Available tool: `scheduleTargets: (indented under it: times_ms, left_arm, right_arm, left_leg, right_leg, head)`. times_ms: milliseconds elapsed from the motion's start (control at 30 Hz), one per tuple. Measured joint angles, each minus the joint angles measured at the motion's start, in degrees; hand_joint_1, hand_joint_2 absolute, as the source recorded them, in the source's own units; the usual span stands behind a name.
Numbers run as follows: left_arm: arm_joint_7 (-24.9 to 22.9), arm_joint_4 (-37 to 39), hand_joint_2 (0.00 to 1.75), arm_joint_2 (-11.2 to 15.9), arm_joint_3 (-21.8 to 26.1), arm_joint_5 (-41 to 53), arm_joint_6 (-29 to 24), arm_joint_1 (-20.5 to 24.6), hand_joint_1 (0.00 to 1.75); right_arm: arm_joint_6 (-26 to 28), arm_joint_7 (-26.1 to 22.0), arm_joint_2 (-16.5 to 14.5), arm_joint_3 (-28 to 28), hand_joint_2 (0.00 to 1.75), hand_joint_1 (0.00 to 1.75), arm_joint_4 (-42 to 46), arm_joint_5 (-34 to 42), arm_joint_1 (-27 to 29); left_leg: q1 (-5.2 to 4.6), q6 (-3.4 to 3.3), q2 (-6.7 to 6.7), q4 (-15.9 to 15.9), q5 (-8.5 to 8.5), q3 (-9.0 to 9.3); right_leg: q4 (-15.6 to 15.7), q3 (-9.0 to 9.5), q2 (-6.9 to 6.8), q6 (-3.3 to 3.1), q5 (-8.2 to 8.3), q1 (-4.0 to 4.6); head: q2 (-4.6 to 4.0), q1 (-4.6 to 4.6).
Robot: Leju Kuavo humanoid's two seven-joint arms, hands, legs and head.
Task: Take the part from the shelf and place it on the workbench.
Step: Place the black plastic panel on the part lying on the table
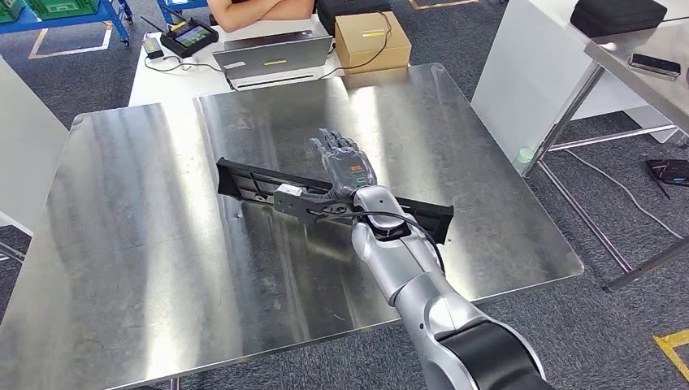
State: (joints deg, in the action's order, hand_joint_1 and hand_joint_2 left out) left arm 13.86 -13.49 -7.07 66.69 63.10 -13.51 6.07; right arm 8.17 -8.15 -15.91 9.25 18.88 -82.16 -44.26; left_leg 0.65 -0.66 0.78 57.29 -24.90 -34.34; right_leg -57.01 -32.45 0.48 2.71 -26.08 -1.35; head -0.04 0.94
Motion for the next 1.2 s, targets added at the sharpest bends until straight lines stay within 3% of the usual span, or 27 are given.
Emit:
scheduleTargets:
  times_ms: [1200]
  left_arm:
    - [0.0, 0.0, 0.0, 0.0, 0.0, 0.0, 0.0, 0.0, 0.0]
  right_arm:
    - [0.0, 0.0, 0.0, 0.0, 0.0, 0.0, 0.0, 0.0, 0.0]
  left_leg:
    - [0.0, -0.01, 0.0, 0.0, -0.01, -0.01]
  right_leg:
    - [0.0, 0.0, 0.0, 0.0, 0.0, 0.0]
  head:
    - [0.0, 0.0]
